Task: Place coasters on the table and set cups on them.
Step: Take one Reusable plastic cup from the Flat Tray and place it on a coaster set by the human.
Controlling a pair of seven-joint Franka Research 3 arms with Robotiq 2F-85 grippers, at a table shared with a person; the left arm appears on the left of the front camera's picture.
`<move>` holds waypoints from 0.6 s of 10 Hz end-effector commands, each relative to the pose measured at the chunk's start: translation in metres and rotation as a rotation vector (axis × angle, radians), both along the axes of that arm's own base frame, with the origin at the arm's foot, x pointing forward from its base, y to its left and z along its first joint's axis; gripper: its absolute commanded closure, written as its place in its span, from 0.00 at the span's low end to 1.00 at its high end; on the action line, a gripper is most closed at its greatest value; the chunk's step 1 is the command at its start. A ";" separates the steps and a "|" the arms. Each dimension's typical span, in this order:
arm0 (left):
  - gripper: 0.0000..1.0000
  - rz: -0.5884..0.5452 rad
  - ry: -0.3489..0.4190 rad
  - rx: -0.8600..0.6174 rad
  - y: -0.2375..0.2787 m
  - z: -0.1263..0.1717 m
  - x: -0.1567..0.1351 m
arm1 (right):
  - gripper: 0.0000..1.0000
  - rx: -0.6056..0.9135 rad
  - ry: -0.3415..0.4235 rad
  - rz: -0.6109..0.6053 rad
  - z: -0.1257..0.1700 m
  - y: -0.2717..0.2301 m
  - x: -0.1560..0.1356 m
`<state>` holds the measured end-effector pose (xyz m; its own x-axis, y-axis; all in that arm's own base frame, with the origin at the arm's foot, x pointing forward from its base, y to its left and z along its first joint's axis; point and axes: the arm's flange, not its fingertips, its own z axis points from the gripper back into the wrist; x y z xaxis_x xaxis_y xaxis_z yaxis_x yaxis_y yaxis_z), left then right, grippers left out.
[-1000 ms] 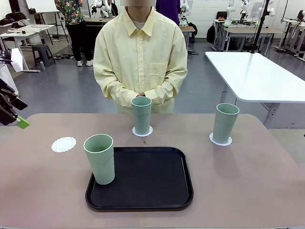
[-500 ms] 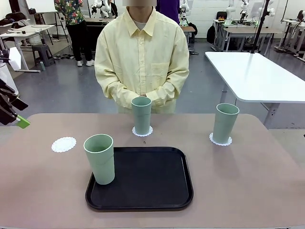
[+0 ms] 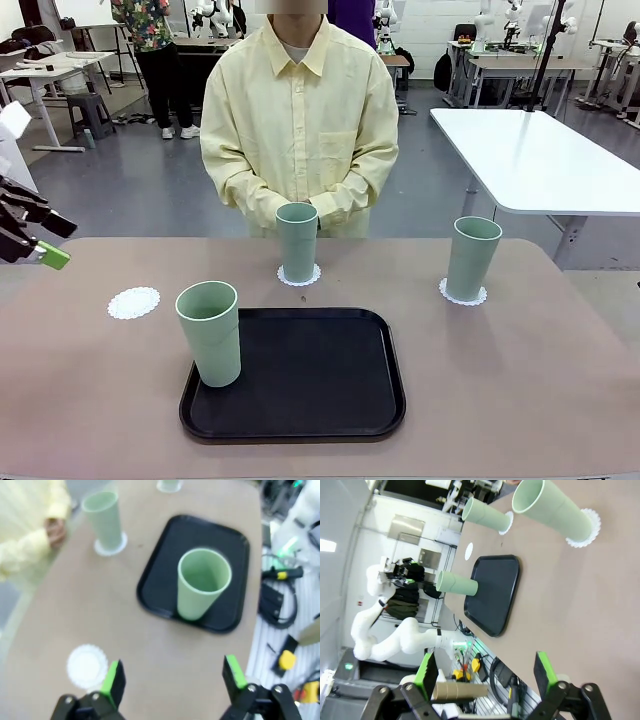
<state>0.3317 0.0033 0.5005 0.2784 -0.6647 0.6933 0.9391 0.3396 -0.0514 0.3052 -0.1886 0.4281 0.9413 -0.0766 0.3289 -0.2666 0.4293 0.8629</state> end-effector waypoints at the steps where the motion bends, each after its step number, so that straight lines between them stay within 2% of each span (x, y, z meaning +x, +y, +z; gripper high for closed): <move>1: 0.00 -0.132 -0.032 -0.131 0.010 -0.032 0.010 | 0.00 0.013 0.002 -0.001 -0.001 0.001 -0.001; 4: 0.00 -0.097 -0.210 -0.198 0.009 -0.081 0.012 | 0.00 0.013 0.002 -0.001 -0.001 0.001 -0.001; 6: 0.00 -0.126 -0.251 -0.201 0.005 -0.100 0.013 | 0.00 0.013 0.002 -0.001 -0.001 0.001 -0.001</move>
